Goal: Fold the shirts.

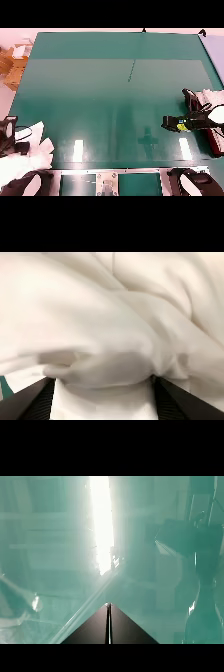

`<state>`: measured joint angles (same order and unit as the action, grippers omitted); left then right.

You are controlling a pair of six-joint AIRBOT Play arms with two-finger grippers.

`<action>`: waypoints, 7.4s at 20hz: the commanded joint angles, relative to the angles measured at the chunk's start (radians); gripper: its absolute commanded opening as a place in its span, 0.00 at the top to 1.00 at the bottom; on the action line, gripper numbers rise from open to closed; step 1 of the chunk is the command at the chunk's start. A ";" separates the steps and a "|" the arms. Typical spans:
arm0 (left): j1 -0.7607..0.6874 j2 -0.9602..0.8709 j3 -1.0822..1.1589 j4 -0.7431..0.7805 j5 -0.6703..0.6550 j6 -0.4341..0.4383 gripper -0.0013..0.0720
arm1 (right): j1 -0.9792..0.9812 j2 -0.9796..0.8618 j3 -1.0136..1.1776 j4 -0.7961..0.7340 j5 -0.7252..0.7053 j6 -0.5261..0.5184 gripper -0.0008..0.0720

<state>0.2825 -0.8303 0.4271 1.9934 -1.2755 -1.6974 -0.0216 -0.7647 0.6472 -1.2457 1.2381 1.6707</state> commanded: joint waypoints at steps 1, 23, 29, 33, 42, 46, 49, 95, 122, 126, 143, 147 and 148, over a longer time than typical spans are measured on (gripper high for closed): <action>0.087 -0.001 -0.054 -0.002 0.188 0.031 0.09 | 0.001 0.001 0.000 0.000 0.000 0.000 0.97; -0.730 -0.190 0.680 -1.029 0.373 0.266 0.95 | 0.001 0.001 0.000 0.000 -0.001 0.000 0.97; -0.779 -0.398 0.684 -1.057 0.448 0.213 0.01 | 0.001 0.001 0.000 0.000 0.000 0.000 0.97; -0.614 -0.397 0.703 -1.057 0.352 0.212 0.01 | 0.001 -0.010 -0.003 -0.002 -0.046 0.000 0.51; -0.626 -0.397 0.589 -1.055 -0.140 0.145 0.01 | 0.000 -0.562 0.271 0.276 -0.227 -0.286 0.49; -0.827 -0.397 0.355 -1.097 0.040 0.077 0.01 | 0.003 -0.858 0.544 0.408 -0.189 -0.367 0.49; -0.941 -0.398 0.267 -1.119 0.352 -0.011 0.01 | 0.004 -0.998 0.687 0.450 -0.189 -0.367 0.49; -0.491 -0.041 1.164 -0.530 -0.246 0.295 0.95 | -0.355 -0.063 0.829 0.396 0.023 -0.423 0.97; -0.292 -0.660 0.894 -0.362 -0.286 0.316 0.03 | -0.546 -0.420 0.111 0.306 -0.086 -0.365 0.57; -0.160 -0.442 0.524 -0.532 -0.168 0.312 0.03 | -0.550 -0.364 -0.123 0.327 -0.211 -0.367 0.57; -0.144 -0.347 0.187 -1.005 0.223 0.403 0.95 | -0.541 -0.365 -0.183 0.476 -0.304 -0.449 0.56; -0.144 -0.347 0.280 -0.967 0.153 0.416 0.95 | -0.541 -0.393 -0.175 0.534 -0.307 -0.480 0.42; -0.144 -0.347 0.315 -0.944 0.132 0.416 0.95 | -0.540 -0.410 -0.173 0.546 -0.307 -0.502 0.42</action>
<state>0.1379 -1.1778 0.6823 1.0122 -1.0927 -1.2877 -0.5636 -1.1488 0.4679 -0.7471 0.9337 1.2068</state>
